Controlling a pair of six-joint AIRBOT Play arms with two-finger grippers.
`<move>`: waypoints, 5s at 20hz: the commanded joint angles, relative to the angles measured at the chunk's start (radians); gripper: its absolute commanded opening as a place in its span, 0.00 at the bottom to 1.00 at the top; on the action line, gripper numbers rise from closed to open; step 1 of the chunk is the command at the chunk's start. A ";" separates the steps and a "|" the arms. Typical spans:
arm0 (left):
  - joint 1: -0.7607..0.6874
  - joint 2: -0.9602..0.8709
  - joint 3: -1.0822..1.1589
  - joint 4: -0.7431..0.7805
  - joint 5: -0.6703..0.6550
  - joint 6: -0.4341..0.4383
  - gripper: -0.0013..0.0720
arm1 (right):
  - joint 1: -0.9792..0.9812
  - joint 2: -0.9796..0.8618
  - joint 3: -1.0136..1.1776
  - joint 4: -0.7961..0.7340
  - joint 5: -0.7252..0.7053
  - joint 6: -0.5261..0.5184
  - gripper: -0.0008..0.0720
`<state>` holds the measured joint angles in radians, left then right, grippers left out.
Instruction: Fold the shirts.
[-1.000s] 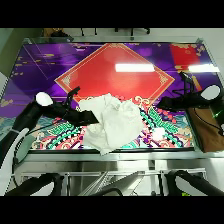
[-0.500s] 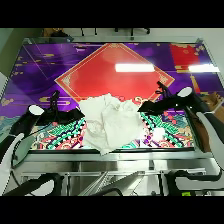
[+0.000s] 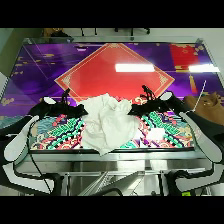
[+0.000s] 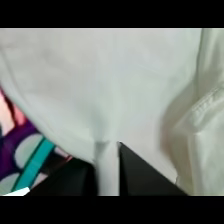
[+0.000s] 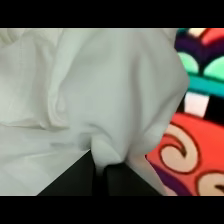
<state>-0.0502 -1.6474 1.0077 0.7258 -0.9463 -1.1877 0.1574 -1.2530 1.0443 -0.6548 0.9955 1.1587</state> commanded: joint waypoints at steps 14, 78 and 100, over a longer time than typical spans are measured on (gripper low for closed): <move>0.283 0.743 0.479 -0.033 -0.360 -0.077 0.04 | -0.298 0.576 0.418 0.049 0.135 -0.072 0.04; 0.206 0.686 -0.075 -0.014 -0.033 0.158 0.04 | 0.082 0.463 0.125 0.117 -0.274 -0.228 0.04; 0.334 0.447 0.261 -0.109 -0.079 0.314 0.04 | 0.014 0.127 0.288 0.095 -0.568 -0.472 0.04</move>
<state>0.3809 -0.9894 1.3861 0.5865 -1.0912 -0.9321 0.1707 -0.8768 1.3315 -0.5537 0.5259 0.6994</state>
